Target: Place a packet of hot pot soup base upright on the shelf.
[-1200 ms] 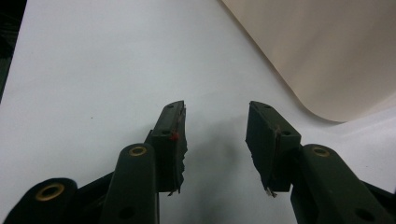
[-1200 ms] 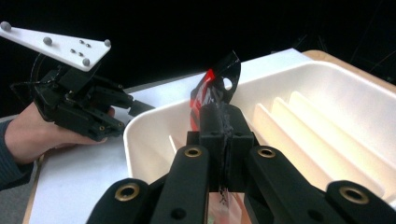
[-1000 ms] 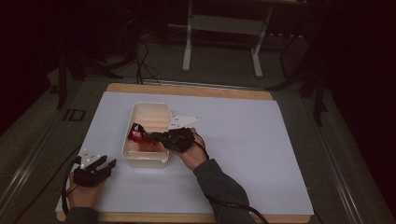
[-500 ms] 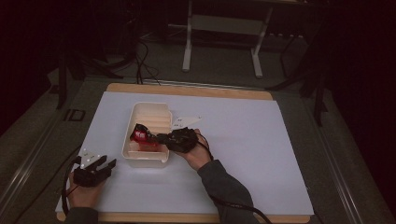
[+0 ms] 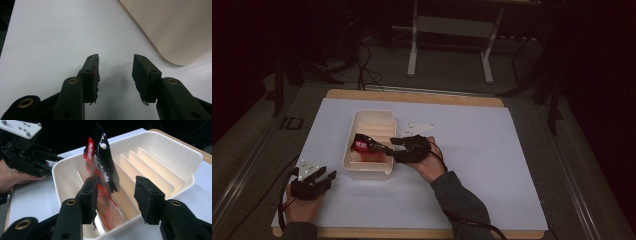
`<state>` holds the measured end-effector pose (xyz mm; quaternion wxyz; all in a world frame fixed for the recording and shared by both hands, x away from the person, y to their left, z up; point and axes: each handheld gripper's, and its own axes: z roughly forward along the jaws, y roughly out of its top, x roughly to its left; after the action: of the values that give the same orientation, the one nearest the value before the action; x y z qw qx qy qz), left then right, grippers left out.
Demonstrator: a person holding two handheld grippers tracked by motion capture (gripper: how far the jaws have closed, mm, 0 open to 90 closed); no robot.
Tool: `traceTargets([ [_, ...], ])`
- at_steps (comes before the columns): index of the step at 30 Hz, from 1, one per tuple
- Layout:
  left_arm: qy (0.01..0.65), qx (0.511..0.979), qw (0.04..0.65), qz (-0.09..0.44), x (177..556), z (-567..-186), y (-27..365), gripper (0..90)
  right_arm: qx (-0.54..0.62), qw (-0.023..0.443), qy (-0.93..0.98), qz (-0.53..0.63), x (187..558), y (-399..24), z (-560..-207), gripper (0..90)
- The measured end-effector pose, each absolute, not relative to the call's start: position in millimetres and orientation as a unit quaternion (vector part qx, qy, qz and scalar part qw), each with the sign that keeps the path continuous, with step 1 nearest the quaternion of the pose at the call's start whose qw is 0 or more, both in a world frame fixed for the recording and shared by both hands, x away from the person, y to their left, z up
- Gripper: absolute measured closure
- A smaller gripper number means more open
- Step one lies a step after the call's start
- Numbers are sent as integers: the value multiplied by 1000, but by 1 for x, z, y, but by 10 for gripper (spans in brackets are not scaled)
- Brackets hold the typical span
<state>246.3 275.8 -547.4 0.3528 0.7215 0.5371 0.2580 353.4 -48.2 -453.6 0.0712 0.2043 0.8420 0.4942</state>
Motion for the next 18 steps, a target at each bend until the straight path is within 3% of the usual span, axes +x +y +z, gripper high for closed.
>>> traceTargets([
  [18,539,720,354,257,246,-548,276,559,240,83,856,450,348,-83,-452,472],
])
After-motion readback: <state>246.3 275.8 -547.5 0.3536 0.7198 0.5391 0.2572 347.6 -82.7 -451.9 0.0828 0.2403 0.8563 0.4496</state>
